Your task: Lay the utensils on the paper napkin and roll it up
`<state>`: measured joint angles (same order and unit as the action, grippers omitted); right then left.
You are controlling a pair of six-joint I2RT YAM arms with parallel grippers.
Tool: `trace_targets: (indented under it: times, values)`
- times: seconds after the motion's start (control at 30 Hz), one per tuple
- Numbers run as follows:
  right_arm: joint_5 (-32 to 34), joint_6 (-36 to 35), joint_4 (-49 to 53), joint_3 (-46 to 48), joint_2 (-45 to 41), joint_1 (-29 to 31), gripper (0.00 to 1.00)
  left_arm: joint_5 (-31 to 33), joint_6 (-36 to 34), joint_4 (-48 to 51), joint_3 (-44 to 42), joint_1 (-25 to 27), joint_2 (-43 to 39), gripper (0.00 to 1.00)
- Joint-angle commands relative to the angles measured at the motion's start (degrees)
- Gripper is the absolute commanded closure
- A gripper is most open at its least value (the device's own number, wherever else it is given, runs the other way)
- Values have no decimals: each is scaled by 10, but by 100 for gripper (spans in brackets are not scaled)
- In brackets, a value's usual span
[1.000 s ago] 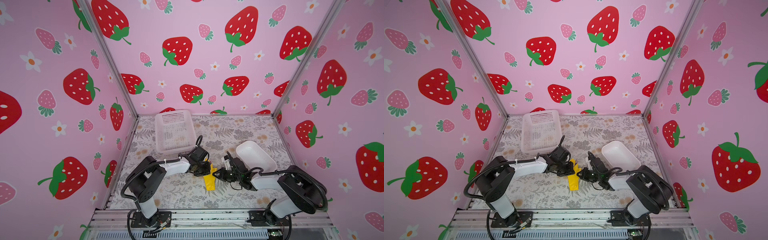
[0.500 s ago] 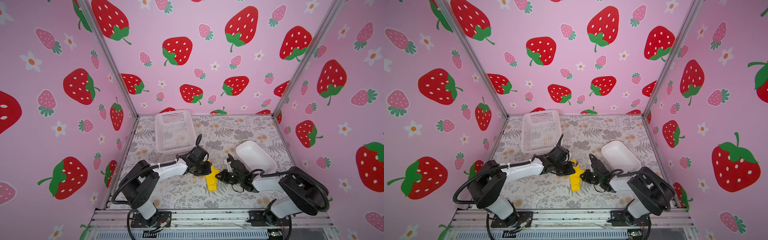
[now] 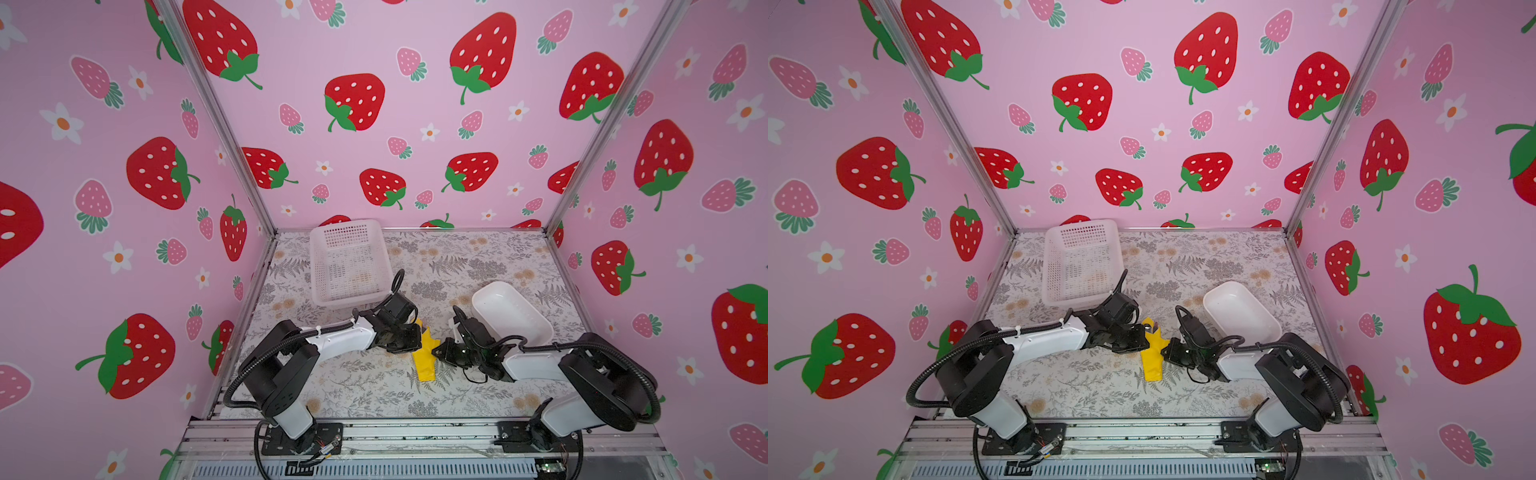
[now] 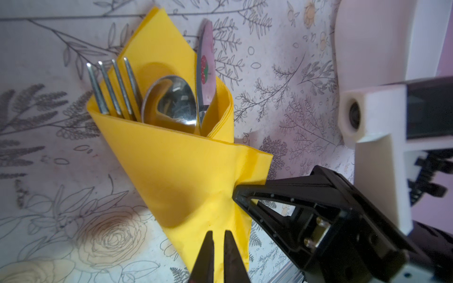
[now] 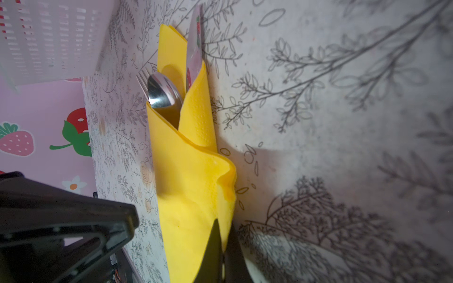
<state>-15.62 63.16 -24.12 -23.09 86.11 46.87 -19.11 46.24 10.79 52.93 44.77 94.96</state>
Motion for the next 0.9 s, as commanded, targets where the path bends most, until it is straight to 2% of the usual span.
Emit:
trace_targets:
  times: [0.0,0.17,0.47,0.5,0.7,0.8,0.87]
  values:
    - [17,3,28,16,1,1,100,-4,-8,15,33,10,27,88]
    - [13,8,14,20,-7,1,100,-2,-4,27,49,13,64,92]
    - [2,13,6,27,-39,1,93,-5,0,17,42,16,94,93]
    - [-1,13,3,29,-45,1,92,-6,0,16,41,16,95,98]
    - [-19,16,-6,42,-69,3,73,-5,-2,15,40,15,95,98]
    - [-23,16,-7,40,-68,12,57,-6,-1,14,40,16,95,98]
    - [-25,12,-5,35,-57,20,54,-6,-1,13,41,16,95,98]
